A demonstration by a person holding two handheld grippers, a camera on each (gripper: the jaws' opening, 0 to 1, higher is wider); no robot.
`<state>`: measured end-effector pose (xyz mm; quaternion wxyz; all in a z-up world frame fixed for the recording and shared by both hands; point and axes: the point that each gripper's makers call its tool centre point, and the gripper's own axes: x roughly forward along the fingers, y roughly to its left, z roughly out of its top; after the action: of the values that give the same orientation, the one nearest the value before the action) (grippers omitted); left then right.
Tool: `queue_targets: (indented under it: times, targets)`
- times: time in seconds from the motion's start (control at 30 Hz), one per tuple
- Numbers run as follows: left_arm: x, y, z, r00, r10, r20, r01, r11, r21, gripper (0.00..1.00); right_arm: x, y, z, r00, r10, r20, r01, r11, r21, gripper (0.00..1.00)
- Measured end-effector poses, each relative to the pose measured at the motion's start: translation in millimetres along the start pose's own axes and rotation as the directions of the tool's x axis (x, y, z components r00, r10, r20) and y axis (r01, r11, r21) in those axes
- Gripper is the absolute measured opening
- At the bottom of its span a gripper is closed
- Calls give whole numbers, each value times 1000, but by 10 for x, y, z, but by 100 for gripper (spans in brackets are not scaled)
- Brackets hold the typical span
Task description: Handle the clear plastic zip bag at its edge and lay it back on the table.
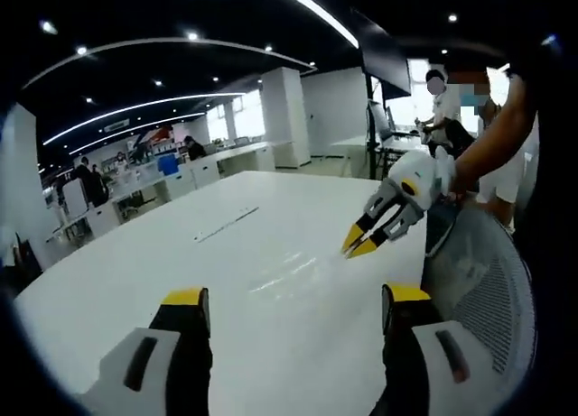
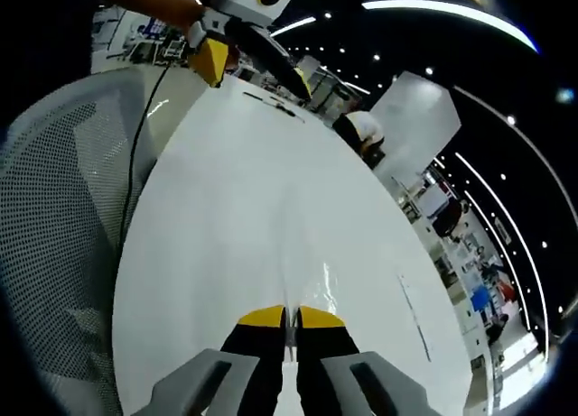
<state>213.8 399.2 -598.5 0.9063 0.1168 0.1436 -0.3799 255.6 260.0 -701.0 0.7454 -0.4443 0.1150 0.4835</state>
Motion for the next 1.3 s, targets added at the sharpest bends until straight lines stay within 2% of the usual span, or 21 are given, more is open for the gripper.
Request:
queue_targets:
  times: [0.3, 0.47, 0.63, 0.73, 0.87, 1.0, 1.1, 1.17, 1.23, 1.3]
  targets:
    - [-116, 74, -285, 995, 92, 22, -91, 994, -63, 79, 196, -61, -98, 1000, 16, 5, -15, 994, -108, 0]
    - [-148, 46, -448, 995, 103, -13, -103, 993, -50, 78, 297, -76, -147, 999, 37, 2, -36, 984, -172, 0]
    - [-171, 20, -514, 994, 112, 3, -111, 991, -79, 77, 422, -84, -232, 998, 57, -20, -59, 981, -184, 0]
    - [-140, -13, -570, 994, 106, -7, -106, 991, -85, 76, 497, -27, -306, 995, 89, -40, -94, 982, -162, 0]
    - [-113, -18, -605, 994, 111, -9, -112, 990, -86, 76, 549, -28, -352, 994, 91, -60, -98, 988, -123, 1]
    - [-77, -49, -628, 993, 114, -3, -114, 989, -90, 76, 586, 1, -454, 988, 102, -113, -109, 992, -62, 3]
    - [-45, -96, -635, 994, 107, 2, -106, 990, -96, 76, 608, 31, -516, 985, 103, -142, -98, 994, 40, 9]
    - [-27, -116, -648, 995, 101, -4, -101, 991, -90, 76, 608, 57, -494, 986, 105, -126, -95, 992, 86, 15]
    - [-19, -129, -655, 995, 96, -6, -96, 992, -84, 76, 566, 87, -545, 982, 107, -155, -88, 988, 124, 19]
    - [-12, -134, -667, 996, 93, -8, -93, 992, -81, 76, 537, 114, -515, 986, 90, -137, -65, 982, 180, 25]
